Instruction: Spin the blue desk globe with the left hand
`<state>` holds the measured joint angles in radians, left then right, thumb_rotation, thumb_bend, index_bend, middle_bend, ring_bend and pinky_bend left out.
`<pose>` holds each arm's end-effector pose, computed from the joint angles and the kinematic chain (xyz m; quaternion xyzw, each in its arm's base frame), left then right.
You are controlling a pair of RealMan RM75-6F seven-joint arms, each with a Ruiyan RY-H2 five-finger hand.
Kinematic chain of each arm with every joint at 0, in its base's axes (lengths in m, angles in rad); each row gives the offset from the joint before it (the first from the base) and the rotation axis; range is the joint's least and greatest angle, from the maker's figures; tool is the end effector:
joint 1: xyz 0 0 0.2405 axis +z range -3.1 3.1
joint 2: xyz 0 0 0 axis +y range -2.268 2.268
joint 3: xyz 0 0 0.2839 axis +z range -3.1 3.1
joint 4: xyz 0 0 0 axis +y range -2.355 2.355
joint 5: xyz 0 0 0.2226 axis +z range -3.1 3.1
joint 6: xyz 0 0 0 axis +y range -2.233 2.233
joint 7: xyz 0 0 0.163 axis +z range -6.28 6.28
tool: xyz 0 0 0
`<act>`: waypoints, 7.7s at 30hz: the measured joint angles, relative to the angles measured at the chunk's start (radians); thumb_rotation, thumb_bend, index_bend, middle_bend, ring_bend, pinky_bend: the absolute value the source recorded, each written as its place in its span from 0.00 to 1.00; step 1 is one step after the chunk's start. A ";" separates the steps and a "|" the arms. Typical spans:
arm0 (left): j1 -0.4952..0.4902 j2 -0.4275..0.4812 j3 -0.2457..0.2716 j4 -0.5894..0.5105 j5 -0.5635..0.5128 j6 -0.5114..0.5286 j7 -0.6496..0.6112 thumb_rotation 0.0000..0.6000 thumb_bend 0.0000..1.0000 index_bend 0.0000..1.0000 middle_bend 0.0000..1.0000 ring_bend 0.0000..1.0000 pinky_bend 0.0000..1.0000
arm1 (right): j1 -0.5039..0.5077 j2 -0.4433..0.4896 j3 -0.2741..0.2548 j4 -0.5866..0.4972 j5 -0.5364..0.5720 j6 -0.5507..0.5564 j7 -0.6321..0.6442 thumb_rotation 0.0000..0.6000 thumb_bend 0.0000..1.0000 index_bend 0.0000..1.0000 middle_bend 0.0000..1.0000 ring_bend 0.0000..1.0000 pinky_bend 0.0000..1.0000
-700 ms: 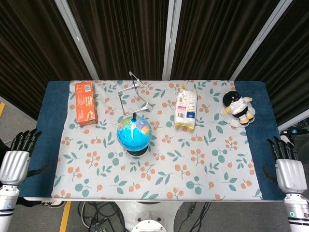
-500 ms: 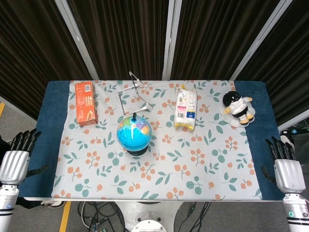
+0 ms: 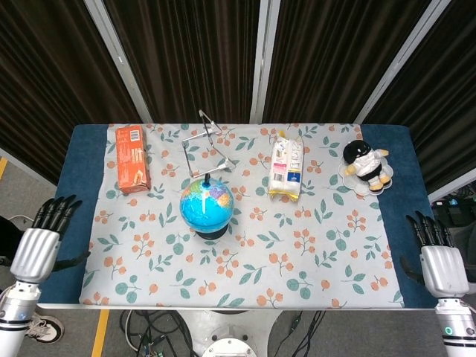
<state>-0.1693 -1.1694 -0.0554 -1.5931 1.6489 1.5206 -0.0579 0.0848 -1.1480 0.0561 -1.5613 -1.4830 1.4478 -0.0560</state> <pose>-0.2971 0.2281 0.1409 -0.6279 -0.3437 -0.4738 0.5131 -0.3534 -0.2052 0.1512 0.6078 -0.3777 0.3549 0.6016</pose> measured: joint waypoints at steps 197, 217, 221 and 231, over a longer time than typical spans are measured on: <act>-0.381 -0.182 0.039 -0.083 0.090 -0.244 0.013 1.00 0.05 0.07 0.03 0.00 0.00 | 0.010 -0.040 -0.001 0.090 0.015 -0.032 0.073 1.00 0.28 0.00 0.00 0.00 0.00; -0.366 -0.203 0.037 0.045 -0.046 -0.304 -0.057 1.00 0.05 0.07 0.03 0.00 0.00 | 0.011 -0.043 0.000 0.096 0.022 -0.039 0.074 1.00 0.28 0.00 0.00 0.00 0.00; -0.358 -0.213 0.029 0.097 -0.093 -0.323 -0.085 1.00 0.05 0.07 0.03 0.00 0.00 | 0.011 -0.043 0.000 0.095 0.021 -0.038 0.073 1.00 0.28 0.00 0.00 0.00 0.00; -0.300 -0.188 0.015 0.135 -0.136 -0.265 -0.108 1.00 0.05 0.07 0.03 0.00 0.00 | 0.014 -0.042 0.000 0.086 0.022 -0.044 0.067 1.00 0.28 0.00 0.00 0.00 0.00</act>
<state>-0.4696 -1.3577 -0.0406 -1.4581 1.5128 1.2557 -0.1658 0.0985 -1.1898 0.0556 -1.4749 -1.4608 1.4040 0.0106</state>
